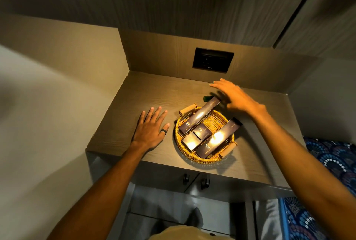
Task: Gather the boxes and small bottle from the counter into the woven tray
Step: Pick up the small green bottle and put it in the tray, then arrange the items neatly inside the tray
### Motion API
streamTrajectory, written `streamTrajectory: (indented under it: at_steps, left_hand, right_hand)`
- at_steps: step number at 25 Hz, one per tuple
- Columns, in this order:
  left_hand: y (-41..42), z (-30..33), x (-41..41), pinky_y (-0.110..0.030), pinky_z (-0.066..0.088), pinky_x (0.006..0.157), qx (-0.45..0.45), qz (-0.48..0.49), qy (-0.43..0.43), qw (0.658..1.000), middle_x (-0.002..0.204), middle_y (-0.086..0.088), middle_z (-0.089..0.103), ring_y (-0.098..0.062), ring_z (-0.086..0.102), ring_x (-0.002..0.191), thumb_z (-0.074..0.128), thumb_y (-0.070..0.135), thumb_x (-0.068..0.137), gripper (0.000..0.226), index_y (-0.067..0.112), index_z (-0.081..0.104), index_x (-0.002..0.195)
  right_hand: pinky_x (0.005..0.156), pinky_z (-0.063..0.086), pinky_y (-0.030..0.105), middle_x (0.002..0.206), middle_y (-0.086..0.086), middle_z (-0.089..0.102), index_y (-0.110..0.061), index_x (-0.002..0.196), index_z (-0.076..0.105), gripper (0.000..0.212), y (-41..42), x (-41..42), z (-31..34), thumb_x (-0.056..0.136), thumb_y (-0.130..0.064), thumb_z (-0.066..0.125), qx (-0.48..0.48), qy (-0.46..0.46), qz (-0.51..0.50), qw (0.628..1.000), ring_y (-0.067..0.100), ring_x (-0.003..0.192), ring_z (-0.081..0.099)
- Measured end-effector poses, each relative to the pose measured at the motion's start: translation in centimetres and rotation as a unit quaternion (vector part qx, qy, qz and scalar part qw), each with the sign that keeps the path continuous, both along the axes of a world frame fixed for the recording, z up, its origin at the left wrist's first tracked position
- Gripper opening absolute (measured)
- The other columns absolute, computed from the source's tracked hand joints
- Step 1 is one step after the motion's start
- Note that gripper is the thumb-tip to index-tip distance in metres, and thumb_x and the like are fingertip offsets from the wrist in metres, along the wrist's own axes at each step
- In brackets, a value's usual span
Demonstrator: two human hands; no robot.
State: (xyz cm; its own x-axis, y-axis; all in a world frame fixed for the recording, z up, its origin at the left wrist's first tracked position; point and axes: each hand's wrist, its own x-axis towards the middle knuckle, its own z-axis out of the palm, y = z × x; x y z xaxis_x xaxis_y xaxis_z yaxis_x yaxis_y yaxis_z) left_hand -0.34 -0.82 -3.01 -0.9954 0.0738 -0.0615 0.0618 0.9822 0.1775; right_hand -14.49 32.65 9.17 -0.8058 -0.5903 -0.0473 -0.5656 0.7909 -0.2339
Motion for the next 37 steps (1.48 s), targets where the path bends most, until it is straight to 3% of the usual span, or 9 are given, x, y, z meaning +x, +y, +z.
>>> streamTrajectory:
  at_steps: [5,9,14,19,22,26,31,33,37]
  left_hand:
    - [-0.2,0.5,-1.3,-0.049,-0.007,0.129,0.002,0.0,0.004,1.0,0.175,0.002,0.002,-0.022,-0.005,0.161,0.019,0.06,0.106,0.065,0.036,0.005,0.165]
    - [-0.2,-0.1,-0.6,-0.048,-0.007,0.128,0.005,0.003,0.001,1.0,0.175,0.003,0.003,-0.021,-0.005,0.161,0.018,0.062,0.105,0.066,0.037,0.005,0.165]
    - [-0.4,-0.3,-0.4,-0.047,-0.007,0.128,0.016,0.005,0.007,1.0,0.175,0.005,0.004,-0.019,-0.004,0.161,0.018,0.063,0.104,0.066,0.039,0.007,0.164]
    - [-0.3,-0.2,-0.4,-0.047,-0.007,0.128,0.018,0.003,0.003,1.0,0.175,0.005,0.004,-0.019,-0.004,0.161,0.019,0.062,0.105,0.065,0.039,0.006,0.164]
    - [-0.2,-0.1,-0.4,-0.049,-0.007,0.129,0.017,0.004,0.004,1.0,0.175,0.004,0.004,-0.02,-0.005,0.161,0.02,0.061,0.106,0.065,0.037,0.007,0.165]
    - [0.0,-0.1,-0.1,-0.05,-0.005,0.129,0.019,0.003,0.002,1.0,0.175,0.003,0.004,-0.021,-0.004,0.161,0.021,0.059,0.107,0.064,0.036,0.008,0.165]
    - [0.3,0.5,0.0,-0.05,-0.005,0.129,0.018,0.006,-0.004,1.0,0.175,0.001,0.005,-0.023,-0.003,0.161,0.022,0.057,0.108,0.063,0.034,0.009,0.165]
    - [0.4,0.6,0.1,-0.051,-0.004,0.13,0.018,0.009,-0.004,1.0,0.175,0.001,0.005,-0.023,-0.003,0.161,0.022,0.056,0.108,0.063,0.033,0.01,0.165]
    - [0.4,0.9,0.3,-0.051,-0.004,0.13,0.02,0.008,-0.008,1.0,0.175,0.001,0.004,-0.023,-0.004,0.161,0.022,0.055,0.108,0.063,0.032,0.01,0.165]
  right_hand:
    - [0.123,0.024,0.061,0.17,0.007,0.02,-0.032,0.16,0.021,0.104,-1.1,-4.4,1.3,0.079,0.0,0.078,0.133,-0.041,0.014,0.99,0.031,0.159,0.011]
    - [0.126,0.023,0.052,0.167,0.007,0.027,-0.035,0.156,0.035,0.09,-2.7,-4.2,-0.4,0.082,-0.008,0.079,0.164,-0.102,0.073,0.978,0.03,0.156,0.021]
    - [0.117,0.039,0.04,0.144,0.009,0.054,-0.02,0.136,0.063,0.047,-1.3,-3.2,-1.3,0.091,-0.005,0.066,0.07,-0.093,0.025,0.993,0.028,0.14,0.046]
    - [0.112,0.047,0.041,0.136,0.017,0.062,-0.007,0.138,0.057,0.048,1.9,-1.9,-1.0,0.092,0.001,0.066,-0.101,-0.1,-0.211,0.967,0.031,0.13,0.058]
    - [0.106,0.049,0.043,0.126,0.017,0.067,-0.01,0.131,0.067,0.038,3.4,-0.7,1.1,0.093,-0.008,0.067,-0.146,-0.02,-0.211,0.966,0.031,0.119,0.062]
    - [0.095,0.052,0.033,0.115,0.003,0.075,-0.023,0.118,0.076,0.033,2.1,3.6,2.9,0.086,-0.02,0.076,-0.091,-0.06,-0.078,0.991,0.013,0.104,0.064]
    - [0.08,0.053,0.032,0.11,0.008,0.071,-0.016,0.11,0.072,0.03,-2.4,6.8,-0.3,0.081,-0.013,0.072,0.086,-0.068,-0.034,0.993,0.028,0.103,0.069]
    - [0.076,0.055,0.036,0.105,0.009,0.069,-0.012,0.102,0.07,0.02,-3.0,7.0,-1.1,0.083,-0.012,0.071,0.098,-0.063,-0.035,0.993,0.031,0.098,0.068]
    - [0.08,0.058,0.04,0.107,0.011,0.07,-0.011,0.104,0.07,0.022,-3.3,6.8,-1.7,0.082,-0.01,0.07,0.102,-0.059,-0.04,0.992,0.031,0.099,0.068]
